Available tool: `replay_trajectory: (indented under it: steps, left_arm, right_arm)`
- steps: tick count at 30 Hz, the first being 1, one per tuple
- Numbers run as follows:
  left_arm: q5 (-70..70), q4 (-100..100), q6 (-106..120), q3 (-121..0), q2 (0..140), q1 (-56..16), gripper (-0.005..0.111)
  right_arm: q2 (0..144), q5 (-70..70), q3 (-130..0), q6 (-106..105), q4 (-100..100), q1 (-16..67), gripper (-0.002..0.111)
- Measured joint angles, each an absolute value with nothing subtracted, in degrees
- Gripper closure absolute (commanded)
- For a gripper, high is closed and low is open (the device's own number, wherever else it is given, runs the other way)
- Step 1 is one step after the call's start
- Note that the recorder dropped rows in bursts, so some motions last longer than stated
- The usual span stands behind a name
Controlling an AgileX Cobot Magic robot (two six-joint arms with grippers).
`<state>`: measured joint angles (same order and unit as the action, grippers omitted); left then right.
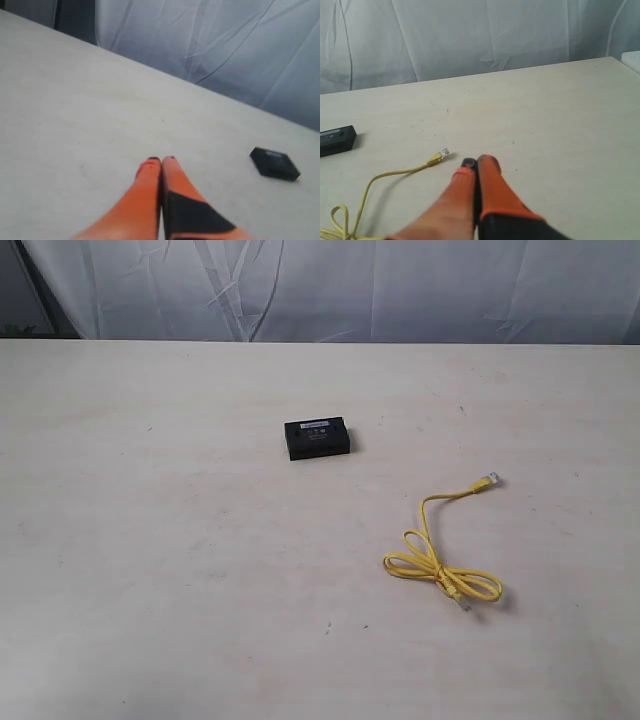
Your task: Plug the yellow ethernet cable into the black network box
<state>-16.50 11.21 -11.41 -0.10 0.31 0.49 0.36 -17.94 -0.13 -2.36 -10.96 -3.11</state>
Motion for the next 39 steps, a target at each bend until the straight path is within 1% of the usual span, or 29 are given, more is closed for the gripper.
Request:
replay_trajectory:
  steps: [5, 17, 19, 22, 24, 28, 35, 39]
  left_arm:
    - [-8.32, 19.8, -11.54, -0.1, 0.31, 0.49, 0.106]
    - [30.73, 21.27, -11.78, -0.1, 0.29, 0.49, 0.107]
    - [31.78, 21.68, -12.0, -1.1, 0.19, 0.49, 0.107]
    - [27.2, 22.32, -8.96, -5.98, 1.12, 0.49, 0.107]
    - [22.11, 22.31, -4.9, -10.28, 4.82, 0.49, 0.107]
    - [10.11, 20.2, -1.85, -18.9, 17.65, 0.49, 0.107]
    - [-14.02, 5.58, 0.47, -34.74, 40.45, 0.49, 0.107]
    - [-25.44, 4.16, 6.36, -42.01, 51.05, 0.49, 0.107]
  right_arm:
    - [0.36, -17.94, -0.13, -2.36, -11.06, -3.11, 0.109]
    - [0.36, -17.94, -0.13, -2.36, -11.06, -3.11, 0.109]
    - [0.36, -17.94, -0.13, -2.36, -11.06, -3.11, 0.109]
    - [0.36, -17.94, -0.13, -2.36, -11.06, -3.11, 0.109]
    - [0.36, -17.94, -0.13, -2.36, -11.06, -3.11, 0.109]
    - [0.36, -17.94, -0.13, -2.36, -11.06, -3.11, 0.109]
    - [0.36, -17.94, -0.13, -2.36, -11.06, -3.11, 0.109]
    - [0.36, -17.94, -0.13, -2.36, -11.06, -3.11, 0.109]
